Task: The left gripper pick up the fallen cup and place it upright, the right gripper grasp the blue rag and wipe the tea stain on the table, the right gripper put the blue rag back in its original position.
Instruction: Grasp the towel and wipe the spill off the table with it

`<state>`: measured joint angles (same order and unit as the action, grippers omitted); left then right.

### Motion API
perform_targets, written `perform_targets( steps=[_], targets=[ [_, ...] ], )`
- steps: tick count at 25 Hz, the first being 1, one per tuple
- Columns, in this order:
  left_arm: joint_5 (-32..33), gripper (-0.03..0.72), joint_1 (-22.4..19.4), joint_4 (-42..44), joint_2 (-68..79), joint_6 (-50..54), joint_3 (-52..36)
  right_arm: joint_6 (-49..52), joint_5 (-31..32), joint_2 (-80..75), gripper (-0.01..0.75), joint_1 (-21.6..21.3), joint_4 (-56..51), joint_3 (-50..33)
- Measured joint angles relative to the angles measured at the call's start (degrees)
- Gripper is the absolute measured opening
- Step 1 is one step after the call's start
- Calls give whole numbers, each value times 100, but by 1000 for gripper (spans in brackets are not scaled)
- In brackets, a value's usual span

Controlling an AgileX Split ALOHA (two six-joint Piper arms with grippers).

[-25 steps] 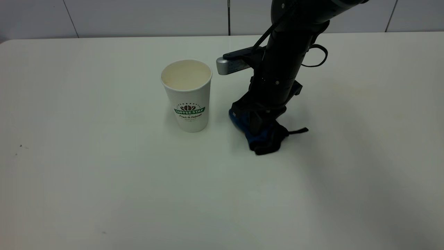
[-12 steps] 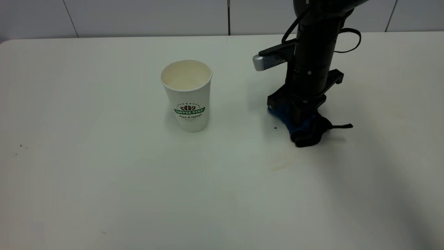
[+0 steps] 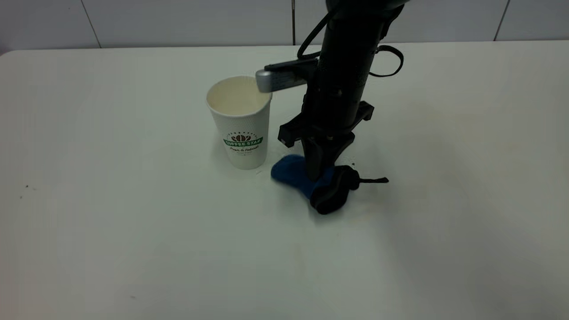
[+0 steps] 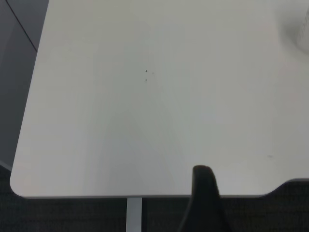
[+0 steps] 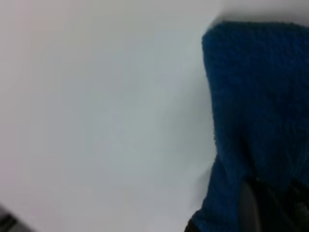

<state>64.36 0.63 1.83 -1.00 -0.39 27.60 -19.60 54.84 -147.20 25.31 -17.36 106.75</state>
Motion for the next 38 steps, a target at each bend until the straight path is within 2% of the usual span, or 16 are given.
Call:
perform_targets(
  steps=[6,8,15,20,23,28,31,36,38],
  targets=[
    [0,585,0,0,0,-7,0,-5,1085,0,55,-105,332,0],
    [0,585,0,0,0,-7,0,-5,1246,0,55,-163,332,0],
    [0,585,0,0,0,-7,0,-2,1274,0,55,-685,645,0],
    [0,585,0,0,0,-7,0,460,1276,0,55,-1094,1183,5],
    [0,585,0,0,0,-7,0,413,1283,-45,55,-1048,717,5],
    [0,585,0,0,0,-7,0,-352,1283,-300,55,-619,-699,5],
    [0,585,0,0,0,-1,0,-396,1283,-340,55,-649,-577,5],
    [0,585,0,0,0,-1,0,415,1214,-340,55,-1335,741,5],
    [0,585,0,0,0,-1,0,866,868,-340,55,-1664,1084,5]
  ],
)
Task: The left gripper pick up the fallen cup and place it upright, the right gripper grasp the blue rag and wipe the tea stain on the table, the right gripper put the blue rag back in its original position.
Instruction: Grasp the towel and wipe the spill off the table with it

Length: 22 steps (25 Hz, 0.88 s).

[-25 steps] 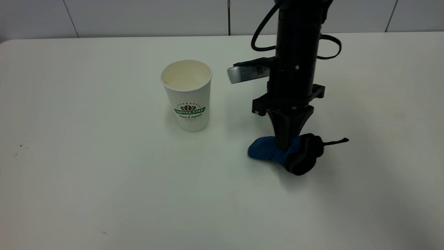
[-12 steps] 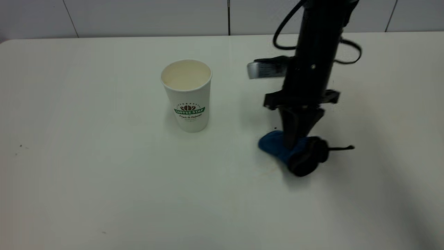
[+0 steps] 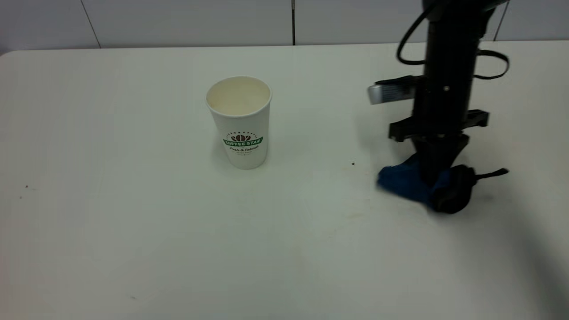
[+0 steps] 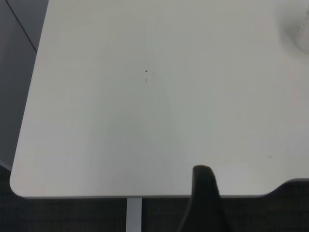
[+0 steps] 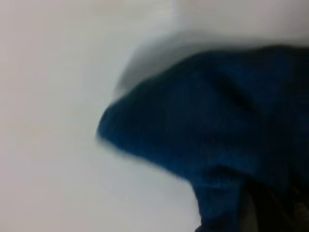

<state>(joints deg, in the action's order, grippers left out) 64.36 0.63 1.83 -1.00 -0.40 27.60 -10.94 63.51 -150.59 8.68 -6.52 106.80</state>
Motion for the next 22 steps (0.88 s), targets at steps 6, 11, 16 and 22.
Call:
perform_targets(
  steps=[6,11,16,22],
  targets=[
    [0,585,0,0,0,0,0,747,-888,48,60,-654,-36,0],
    [0,585,0,0,0,0,0,746,-1461,85,98,-703,-107,0],
    [0,585,0,0,0,0,0,776,-1826,308,321,-703,-17,0],
    [0,585,0,0,0,0,0,966,-1218,1340,630,-696,551,-5]
  ],
)
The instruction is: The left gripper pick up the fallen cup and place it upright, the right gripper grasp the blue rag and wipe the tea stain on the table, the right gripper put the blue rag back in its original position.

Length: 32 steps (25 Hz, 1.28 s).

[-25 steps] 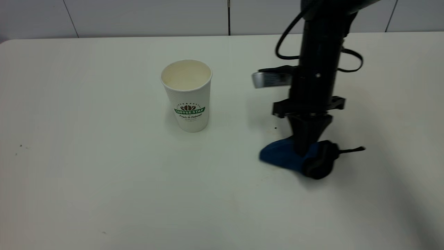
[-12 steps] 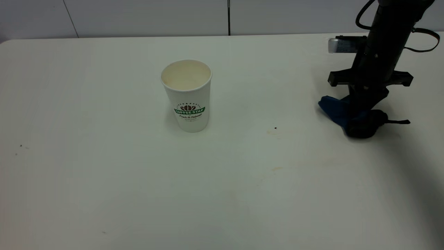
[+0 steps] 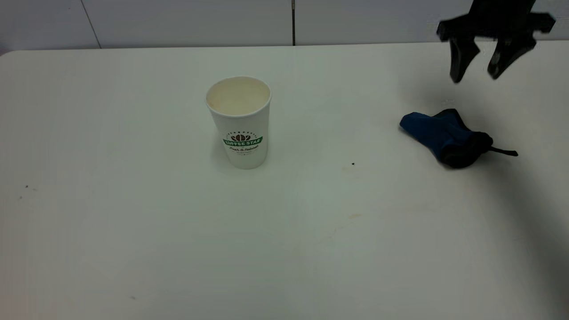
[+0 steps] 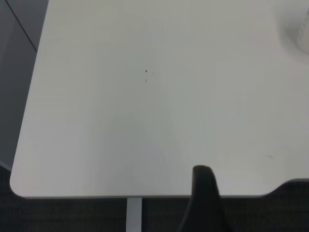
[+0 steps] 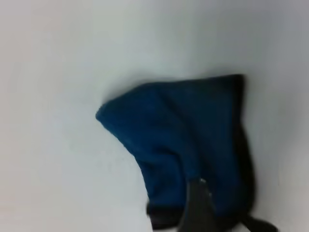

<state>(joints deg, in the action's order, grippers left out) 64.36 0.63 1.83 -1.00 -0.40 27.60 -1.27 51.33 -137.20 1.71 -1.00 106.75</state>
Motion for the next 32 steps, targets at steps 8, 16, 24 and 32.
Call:
perform_targets(
  steps=[8,16,24,32],
  targets=[
    [0,585,0,0,0,-6,0,127,1395,2497,575,648,253,-390],
    [0,585,0,0,0,-6,0,376,1819,5573,537,985,260,-3031],
    [0,585,0,0,0,-6,0,684,1481,8664,536,985,267,-6201],
    [0,585,0,0,0,0,0,725,1190,10880,536,985,404,-7532]
  ],
)
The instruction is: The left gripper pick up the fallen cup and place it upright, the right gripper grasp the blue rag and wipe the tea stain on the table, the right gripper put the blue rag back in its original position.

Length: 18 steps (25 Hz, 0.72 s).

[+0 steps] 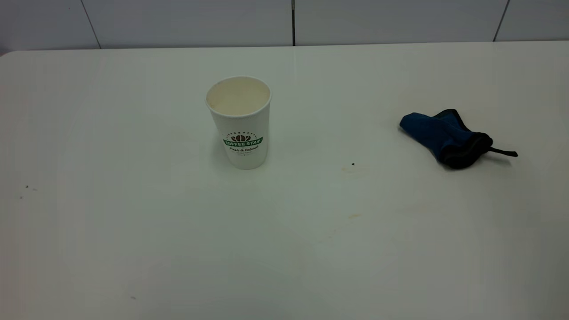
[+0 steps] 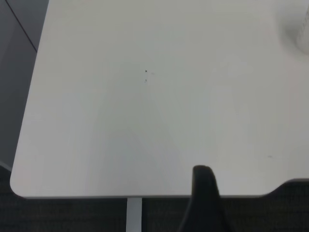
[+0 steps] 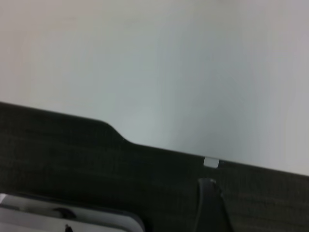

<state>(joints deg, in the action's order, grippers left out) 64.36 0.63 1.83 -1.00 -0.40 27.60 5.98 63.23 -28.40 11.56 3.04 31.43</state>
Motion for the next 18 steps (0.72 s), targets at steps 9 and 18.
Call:
perform_targets(
  steps=[9,18],
  targets=[
    [0,585,0,0,0,0,0,62,-48,648,536,-496,-87,-461],
    [0,585,0,0,0,0,0,83,-48,1439,536,-811,-94,-461]
  ],
)
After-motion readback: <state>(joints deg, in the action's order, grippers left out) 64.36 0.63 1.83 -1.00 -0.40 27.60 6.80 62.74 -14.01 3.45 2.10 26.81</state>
